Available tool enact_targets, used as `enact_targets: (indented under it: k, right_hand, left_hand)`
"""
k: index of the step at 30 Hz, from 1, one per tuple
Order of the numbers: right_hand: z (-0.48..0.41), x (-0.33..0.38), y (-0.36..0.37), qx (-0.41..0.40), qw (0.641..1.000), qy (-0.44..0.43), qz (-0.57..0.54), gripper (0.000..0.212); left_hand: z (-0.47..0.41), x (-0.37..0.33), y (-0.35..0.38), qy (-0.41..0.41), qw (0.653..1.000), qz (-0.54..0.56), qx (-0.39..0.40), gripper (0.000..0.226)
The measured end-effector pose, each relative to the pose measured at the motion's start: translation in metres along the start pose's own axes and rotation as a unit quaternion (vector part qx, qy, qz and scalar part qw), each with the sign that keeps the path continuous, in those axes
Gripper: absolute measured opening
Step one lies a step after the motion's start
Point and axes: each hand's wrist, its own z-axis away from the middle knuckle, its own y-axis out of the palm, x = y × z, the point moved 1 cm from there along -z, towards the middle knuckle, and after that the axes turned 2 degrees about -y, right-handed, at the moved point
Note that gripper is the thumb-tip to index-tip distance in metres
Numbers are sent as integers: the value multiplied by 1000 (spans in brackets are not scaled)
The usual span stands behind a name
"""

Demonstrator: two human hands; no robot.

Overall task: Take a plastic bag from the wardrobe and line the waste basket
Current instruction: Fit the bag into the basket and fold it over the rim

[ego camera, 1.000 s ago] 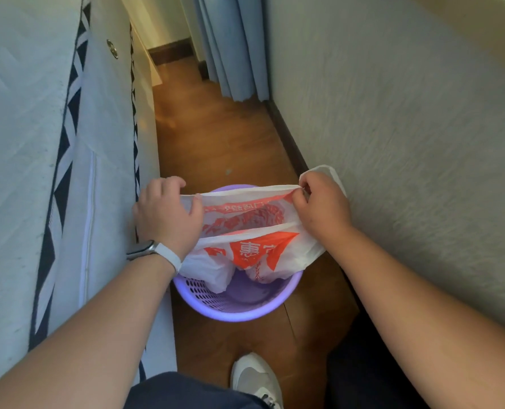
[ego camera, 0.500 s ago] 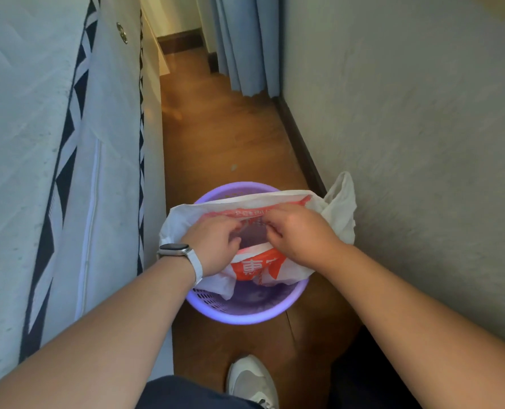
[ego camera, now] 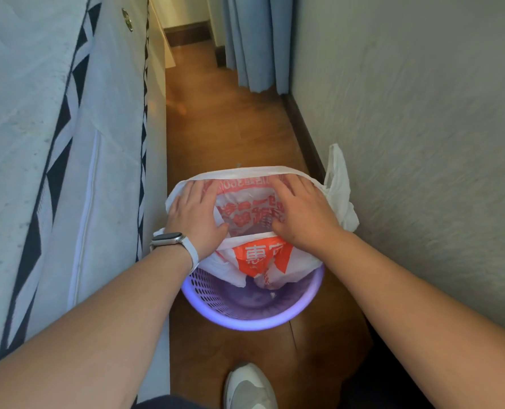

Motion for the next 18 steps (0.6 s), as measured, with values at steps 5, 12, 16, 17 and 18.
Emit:
enact_targets:
  k: [5,12,16,17,18]
  right_hand:
    - [-18,-9,9,49,999,14,-13,86]
    - [-36,-17,7,130,987,64,-64,59]
    - [-30,-18,6,120,986,98,-68,20]
    - [-29,-18,5,113,986,103,-72,19]
    - [-27,-17,4,105,986,105,-78,18]
  left_hand:
    - [-13,8,12,-19,999,37,35,84]
    - [-19,11,9,-135,982,65,113,43]
    - [-15,19,10,-169,976,83,107,15]
    - [-13,20,10,-174,975,96,103,16]
    - [-10,19,9,-178,973,110,99,18]
